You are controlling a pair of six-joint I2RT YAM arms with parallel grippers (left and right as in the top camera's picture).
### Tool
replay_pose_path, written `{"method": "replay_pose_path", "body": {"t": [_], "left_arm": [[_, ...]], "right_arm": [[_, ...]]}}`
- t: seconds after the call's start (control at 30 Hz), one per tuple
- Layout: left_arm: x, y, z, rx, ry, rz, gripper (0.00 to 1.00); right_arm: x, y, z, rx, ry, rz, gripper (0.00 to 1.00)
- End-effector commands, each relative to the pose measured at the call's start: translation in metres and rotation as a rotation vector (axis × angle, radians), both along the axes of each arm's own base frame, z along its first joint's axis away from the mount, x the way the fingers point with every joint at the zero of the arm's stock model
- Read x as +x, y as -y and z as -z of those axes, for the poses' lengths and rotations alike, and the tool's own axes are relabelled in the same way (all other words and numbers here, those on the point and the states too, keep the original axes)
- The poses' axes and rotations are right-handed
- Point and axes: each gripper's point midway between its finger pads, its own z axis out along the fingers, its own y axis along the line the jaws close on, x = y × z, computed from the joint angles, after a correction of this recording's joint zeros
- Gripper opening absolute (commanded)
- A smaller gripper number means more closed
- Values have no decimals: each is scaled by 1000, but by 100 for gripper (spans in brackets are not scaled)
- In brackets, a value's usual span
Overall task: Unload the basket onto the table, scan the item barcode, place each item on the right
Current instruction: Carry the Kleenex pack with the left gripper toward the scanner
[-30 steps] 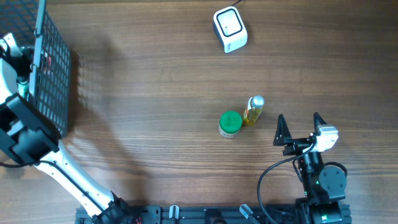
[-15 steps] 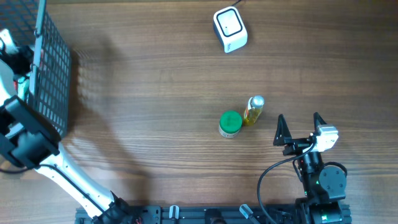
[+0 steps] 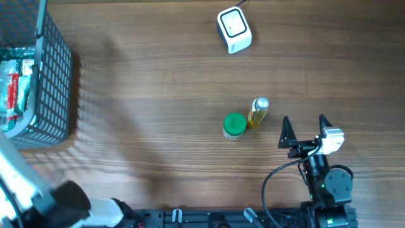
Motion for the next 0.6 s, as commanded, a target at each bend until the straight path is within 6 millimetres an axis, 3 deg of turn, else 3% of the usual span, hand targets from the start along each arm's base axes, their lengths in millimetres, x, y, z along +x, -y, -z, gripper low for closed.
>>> {"method": "replay_pose_path", "body": {"t": [0.0, 0.03, 0.13, 0.33, 0.37, 0.5, 0.57], "left_arm": [[-12, 66, -10, -93, -8, 61, 4], [-18, 106, -5, -126, -56, 148, 4], [-22, 169, 8, -204, -132, 323, 4], [-29, 271, 58, -264, -331, 593, 4], [-30, 293, 79, -243, -386, 611, 4], [-32, 318, 123, -114, -475, 518, 4], [-36, 340, 152, -20, -496, 490, 4]], "right_arm": [[0, -1, 0, 14, 0, -10, 100], [0, -1, 0, 14, 0, -10, 100], [0, -2, 0, 14, 0, -10, 100], [0, -2, 0, 13, 0, -10, 100], [0, -1, 0, 13, 0, -10, 100], [0, -1, 0, 14, 0, -10, 100], [0, -2, 0, 13, 0, -10, 100]]}}
